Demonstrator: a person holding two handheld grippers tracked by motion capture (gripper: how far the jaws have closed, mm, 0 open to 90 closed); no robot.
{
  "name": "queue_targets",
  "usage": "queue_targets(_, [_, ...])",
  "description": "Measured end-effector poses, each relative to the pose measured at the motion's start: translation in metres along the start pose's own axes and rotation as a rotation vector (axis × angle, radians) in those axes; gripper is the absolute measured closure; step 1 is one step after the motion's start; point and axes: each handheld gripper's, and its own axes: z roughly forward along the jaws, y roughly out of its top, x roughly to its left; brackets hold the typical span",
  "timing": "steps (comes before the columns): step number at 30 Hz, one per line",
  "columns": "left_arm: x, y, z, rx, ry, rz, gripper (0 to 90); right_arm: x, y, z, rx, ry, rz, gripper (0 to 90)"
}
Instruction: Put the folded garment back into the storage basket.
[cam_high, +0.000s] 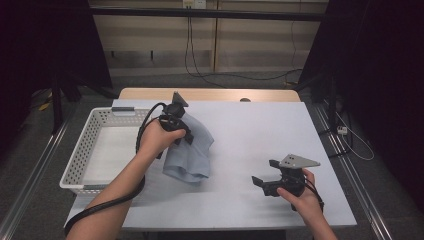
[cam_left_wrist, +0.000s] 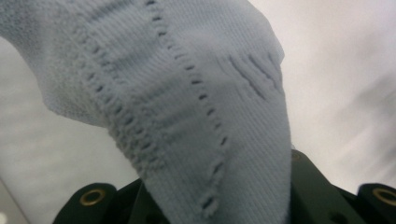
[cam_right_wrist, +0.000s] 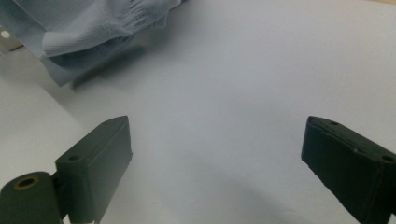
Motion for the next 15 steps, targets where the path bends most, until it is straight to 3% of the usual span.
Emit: queue_targets(15, [0.003, 0.008, -0.018, 0.023, 0.040, 0.000, 73.4, 0.001, 0.000, -0.001, 0.002, 0.004, -0.001, 8.4])
